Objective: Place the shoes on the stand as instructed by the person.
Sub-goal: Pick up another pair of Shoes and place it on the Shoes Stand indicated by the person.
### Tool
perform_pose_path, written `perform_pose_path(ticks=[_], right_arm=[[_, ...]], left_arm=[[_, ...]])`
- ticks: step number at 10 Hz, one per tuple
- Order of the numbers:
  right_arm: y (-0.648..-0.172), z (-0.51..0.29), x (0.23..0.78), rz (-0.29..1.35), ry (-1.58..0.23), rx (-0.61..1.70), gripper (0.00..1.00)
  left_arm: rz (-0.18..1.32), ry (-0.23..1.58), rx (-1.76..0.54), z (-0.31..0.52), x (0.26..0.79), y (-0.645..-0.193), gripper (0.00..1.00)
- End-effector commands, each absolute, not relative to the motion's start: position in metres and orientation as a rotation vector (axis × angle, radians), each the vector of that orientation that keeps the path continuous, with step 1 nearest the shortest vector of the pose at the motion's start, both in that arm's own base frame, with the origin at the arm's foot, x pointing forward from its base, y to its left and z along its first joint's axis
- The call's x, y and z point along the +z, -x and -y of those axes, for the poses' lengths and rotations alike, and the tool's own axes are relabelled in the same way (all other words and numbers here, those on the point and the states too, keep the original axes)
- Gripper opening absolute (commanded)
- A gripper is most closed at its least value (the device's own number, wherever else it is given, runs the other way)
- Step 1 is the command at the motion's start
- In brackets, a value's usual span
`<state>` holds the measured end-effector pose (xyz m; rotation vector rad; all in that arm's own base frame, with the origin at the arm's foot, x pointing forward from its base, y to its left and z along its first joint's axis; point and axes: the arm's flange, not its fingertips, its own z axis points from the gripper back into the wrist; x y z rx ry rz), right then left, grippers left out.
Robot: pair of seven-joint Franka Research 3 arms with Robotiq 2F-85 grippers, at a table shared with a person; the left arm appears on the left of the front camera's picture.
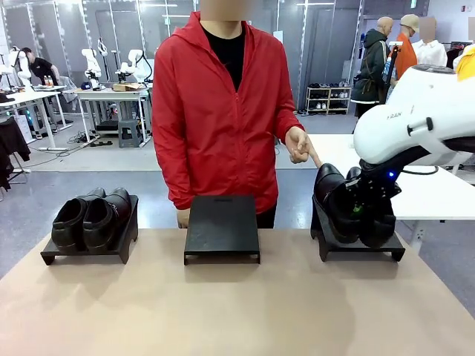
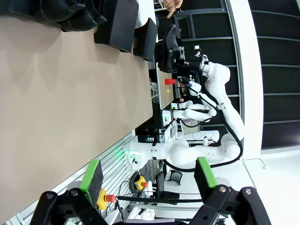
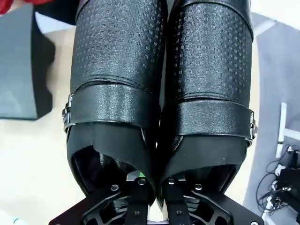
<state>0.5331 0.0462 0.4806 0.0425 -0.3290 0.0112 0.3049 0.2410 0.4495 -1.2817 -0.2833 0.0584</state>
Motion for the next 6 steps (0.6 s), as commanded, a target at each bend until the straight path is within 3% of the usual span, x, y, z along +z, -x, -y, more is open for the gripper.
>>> perform_pose_path(ticks=[1,6], right_arm=[[-0.566,-0.049,0.477,0.379,0.007,-0.017,0.07],[-0.611,-0.04,0.447,0.413,0.008,-0.011,0.07]], left_arm=[[0.285,1.285,0.041,-0.239,0.451,-0.301,1.0],[0.285,1.285,0.041,-0.239,0.451,-0.301,1.0]])
